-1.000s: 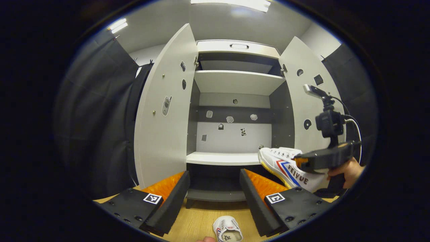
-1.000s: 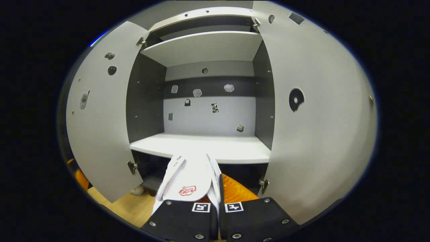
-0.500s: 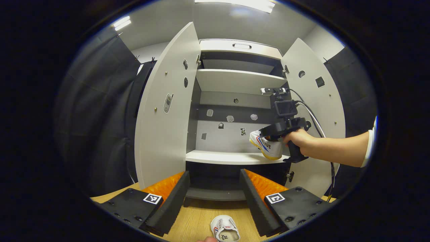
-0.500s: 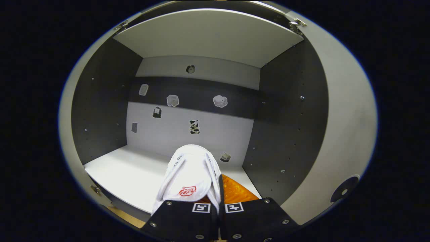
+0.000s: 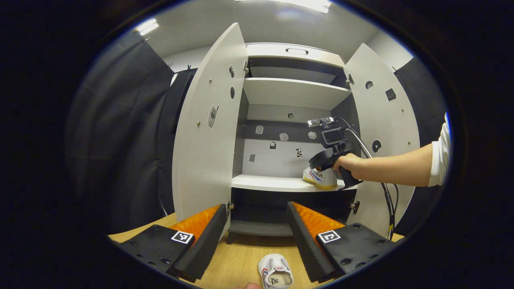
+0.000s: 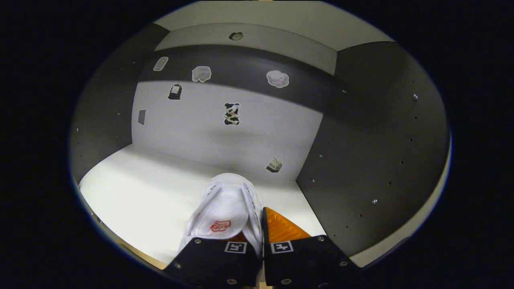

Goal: Grab one shoe with the right hand and put it into the shoe cabinet, grab the other shoe with the left hand and put it into the shoe cabinet; then close the right door with the right hand and the left door with the left hand.

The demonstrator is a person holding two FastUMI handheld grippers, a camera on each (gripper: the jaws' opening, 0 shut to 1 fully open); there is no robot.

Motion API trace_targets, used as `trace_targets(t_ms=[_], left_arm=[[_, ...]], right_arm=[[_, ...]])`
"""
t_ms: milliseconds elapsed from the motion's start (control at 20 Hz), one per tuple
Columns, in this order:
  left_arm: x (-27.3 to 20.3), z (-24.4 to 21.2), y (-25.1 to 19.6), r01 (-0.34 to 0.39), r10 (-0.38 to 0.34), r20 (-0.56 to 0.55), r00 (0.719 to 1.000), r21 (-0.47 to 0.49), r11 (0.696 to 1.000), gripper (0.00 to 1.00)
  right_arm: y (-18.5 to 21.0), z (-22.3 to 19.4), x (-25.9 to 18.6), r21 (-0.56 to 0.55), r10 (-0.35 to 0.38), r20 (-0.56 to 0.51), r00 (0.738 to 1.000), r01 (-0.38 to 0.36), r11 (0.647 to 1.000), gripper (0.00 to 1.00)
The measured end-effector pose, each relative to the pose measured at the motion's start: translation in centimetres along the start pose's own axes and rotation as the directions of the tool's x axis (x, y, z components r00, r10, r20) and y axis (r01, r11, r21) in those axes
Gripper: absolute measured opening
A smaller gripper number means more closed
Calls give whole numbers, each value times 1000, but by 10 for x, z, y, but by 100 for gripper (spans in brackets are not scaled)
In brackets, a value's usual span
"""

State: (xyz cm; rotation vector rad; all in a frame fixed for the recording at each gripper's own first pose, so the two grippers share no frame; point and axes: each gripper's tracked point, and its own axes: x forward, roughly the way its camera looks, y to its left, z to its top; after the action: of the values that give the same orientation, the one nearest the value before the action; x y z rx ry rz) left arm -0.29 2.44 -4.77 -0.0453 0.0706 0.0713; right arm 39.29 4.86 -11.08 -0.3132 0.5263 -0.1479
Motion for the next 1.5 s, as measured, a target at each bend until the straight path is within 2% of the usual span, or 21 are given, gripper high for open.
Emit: trace_targets(t_ms=[300,400,450,650,850,1000,1150,1250,1500], left_arm=[[0,-6,8,-14,14,-14,1000,-11,1000,96],[-2,-9,9,-15,15,-19,1000,-16,1000,96],[-1,-11,10,-15,14,-21,1000,-20,1000,96],[2,-12,8,-2,1,-24,1000,-28,1000,96],[4,-9,4,14,-14,-17,1000,-25,1000,96],[4,-8,0,25,-25,-18,1000,-22,999,96],[5,-6,-4,34,-34,-18,999,-17,999,96],[5,-5,-9,47,-47,-20,999,-18,999,96],[4,-4,-18,68,-68,-21,997,-7,998,96]], right_arm=[[-4,0,-12,27,34,-16,999,-34,999,19],[-10,4,-24,14,44,-1,999,-43,999,36],[-12,5,-32,10,56,10,998,-56,998,52],[-21,19,-70,21,95,95,991,-97,995,67],[-27,40,-129,5,138,222,965,-142,990,80],[-29,47,-179,31,173,311,935,-192,981,84],[-36,49,-223,51,177,401,899,-215,975,92],[-38,42,-249,57,187,436,880,-235,970,92],[-51,0,-293,135,162,490,856,-259,957,92]])
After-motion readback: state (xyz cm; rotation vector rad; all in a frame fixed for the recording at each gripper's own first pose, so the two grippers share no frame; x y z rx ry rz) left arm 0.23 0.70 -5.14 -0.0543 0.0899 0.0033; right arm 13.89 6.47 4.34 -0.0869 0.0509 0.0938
